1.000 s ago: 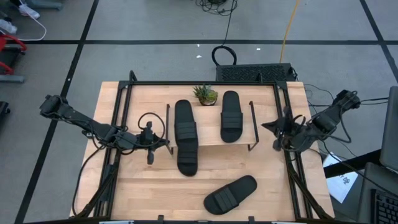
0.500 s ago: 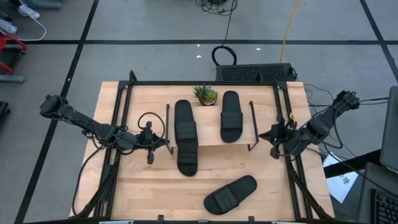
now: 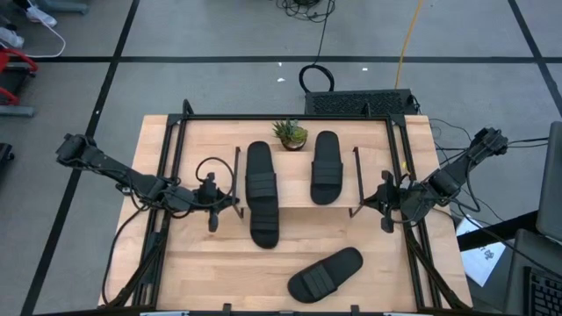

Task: Pick and place slides into the shelf
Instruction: Adjust the shelf

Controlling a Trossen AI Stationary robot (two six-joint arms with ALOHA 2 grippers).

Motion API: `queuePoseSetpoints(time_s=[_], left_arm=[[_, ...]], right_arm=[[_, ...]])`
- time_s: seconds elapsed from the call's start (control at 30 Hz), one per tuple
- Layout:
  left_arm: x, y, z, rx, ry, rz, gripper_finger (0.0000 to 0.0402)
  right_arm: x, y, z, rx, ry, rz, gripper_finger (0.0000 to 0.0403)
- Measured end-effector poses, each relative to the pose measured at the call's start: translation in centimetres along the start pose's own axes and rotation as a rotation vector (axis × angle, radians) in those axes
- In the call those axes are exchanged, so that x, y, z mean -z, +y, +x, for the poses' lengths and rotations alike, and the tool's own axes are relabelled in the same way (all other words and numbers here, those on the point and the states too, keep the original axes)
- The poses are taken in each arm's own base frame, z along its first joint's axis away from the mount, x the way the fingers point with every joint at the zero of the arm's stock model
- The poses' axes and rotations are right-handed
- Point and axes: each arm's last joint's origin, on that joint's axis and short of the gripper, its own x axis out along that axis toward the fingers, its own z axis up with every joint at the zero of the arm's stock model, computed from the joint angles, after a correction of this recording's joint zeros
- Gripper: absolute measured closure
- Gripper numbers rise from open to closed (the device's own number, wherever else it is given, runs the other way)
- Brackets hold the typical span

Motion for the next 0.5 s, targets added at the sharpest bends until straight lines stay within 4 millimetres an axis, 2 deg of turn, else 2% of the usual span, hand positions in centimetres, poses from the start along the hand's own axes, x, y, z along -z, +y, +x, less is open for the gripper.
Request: queuePoseSetpoints(time_s=[0.2, 0.5], left_arm=[[0.23, -0.57, -0.26, 0.036, 0.009, 0.006, 0.0401], [0.24, -0.41, -0.32, -0.052, -0.020, 0.034, 0.0401]], right_arm=[[-0.21, 0.36, 0.01, -0.066, 0.001, -0.007, 0.0403], [-0.12, 0.06, -0.07, -0.017, -0.011, -0.011, 0.0403]])
